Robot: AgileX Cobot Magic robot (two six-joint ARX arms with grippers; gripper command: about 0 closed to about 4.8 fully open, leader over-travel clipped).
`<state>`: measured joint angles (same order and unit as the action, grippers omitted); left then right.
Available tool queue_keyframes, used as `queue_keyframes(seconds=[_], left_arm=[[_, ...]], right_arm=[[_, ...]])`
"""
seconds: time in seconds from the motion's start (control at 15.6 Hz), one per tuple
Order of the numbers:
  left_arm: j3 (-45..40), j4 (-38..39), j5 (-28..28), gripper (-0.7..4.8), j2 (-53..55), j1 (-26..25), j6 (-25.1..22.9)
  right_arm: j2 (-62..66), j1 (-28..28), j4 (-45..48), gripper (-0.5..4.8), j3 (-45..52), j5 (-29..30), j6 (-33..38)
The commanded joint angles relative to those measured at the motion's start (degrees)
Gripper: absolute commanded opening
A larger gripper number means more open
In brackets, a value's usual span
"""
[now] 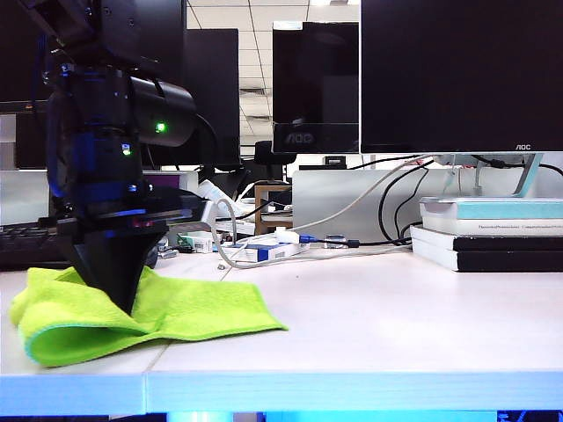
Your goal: Wipe the table from left to right using the rag.
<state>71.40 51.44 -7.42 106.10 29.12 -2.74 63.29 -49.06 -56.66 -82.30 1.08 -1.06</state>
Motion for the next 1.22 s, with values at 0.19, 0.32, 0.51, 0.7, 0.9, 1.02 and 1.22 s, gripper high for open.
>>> queue_keyframes(seconds=[0.19, 0.32, 0.51, 0.7, 0.9, 1.02, 1.22], left_arm=[[-0.52, -3.06, -2.86, -0.06, 2.10, 1.44, 1.57], [0.76, -3.48, -2.91, -0.06, 2.25, 2.03, 2.36], [3.69, -2.69, -2.75, -0.06, 4.11, 4.31, 2.34], [6.43, -2.25, -2.93, -0.06, 7.45, 7.85, 2.82], [8.92, -2.16, -3.41, -0.06, 10.45, 10.86, 3.32], [10.97, -2.08, -4.48, -0.06, 12.04, 12.31, 3.69], [15.32, -1.81, -4.74, -0.06, 13.99, 14.21, 4.79]], right_arm=[[-0.37, 0.55, 0.20, -0.01, -0.20, -1.66, 0.96], [-0.37, 0.55, 0.55, -0.01, -0.20, -2.25, 0.94], [-0.37, 0.55, 0.26, -0.01, -0.20, -2.51, 0.92], [-0.44, 0.55, 0.31, -0.01, -0.20, -2.51, 0.81], [-0.63, 0.55, 0.39, -0.01, -0.20, -2.51, 0.81], [-0.81, 0.55, 0.31, -0.01, -0.20, -2.51, 0.81], [-1.46, 0.55, 0.39, -0.01, -0.20, -2.67, 0.81]])
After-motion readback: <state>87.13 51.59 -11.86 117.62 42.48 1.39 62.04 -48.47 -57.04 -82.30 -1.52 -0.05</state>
